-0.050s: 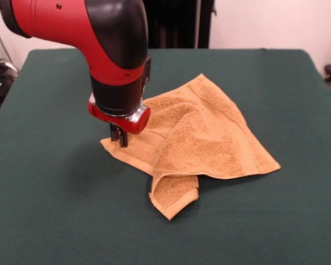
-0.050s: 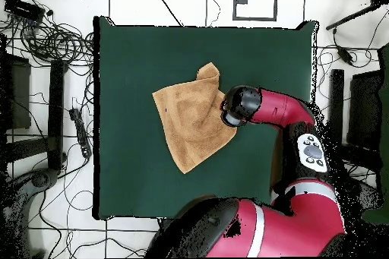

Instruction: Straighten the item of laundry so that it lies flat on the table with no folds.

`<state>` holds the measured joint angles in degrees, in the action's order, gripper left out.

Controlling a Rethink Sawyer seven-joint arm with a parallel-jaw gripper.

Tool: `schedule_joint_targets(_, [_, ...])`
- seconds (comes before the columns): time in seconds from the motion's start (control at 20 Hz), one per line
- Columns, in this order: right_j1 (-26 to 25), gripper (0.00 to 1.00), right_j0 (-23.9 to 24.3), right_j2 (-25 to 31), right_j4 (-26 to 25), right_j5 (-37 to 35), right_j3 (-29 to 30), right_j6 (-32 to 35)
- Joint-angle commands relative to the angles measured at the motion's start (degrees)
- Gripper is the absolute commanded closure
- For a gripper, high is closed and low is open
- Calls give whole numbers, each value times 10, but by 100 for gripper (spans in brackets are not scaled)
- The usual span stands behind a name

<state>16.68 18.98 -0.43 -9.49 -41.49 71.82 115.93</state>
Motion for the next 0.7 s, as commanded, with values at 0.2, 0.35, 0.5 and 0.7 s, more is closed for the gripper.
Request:
schedule_joint_targets(0.2, [-36, 100, -26, 12, 9, 13, 85, 86])
schedule_joint_targets(0.35, [-20, 100, -22, 3, -1, 4, 95, 72])
schedule_joint_targets(0.5, [-7, 100, -15, -6, -11, -4, 95, 54])
schedule_joint_targets(0.7, [11, 100, 0, -10, -19, -15, 101, 26])
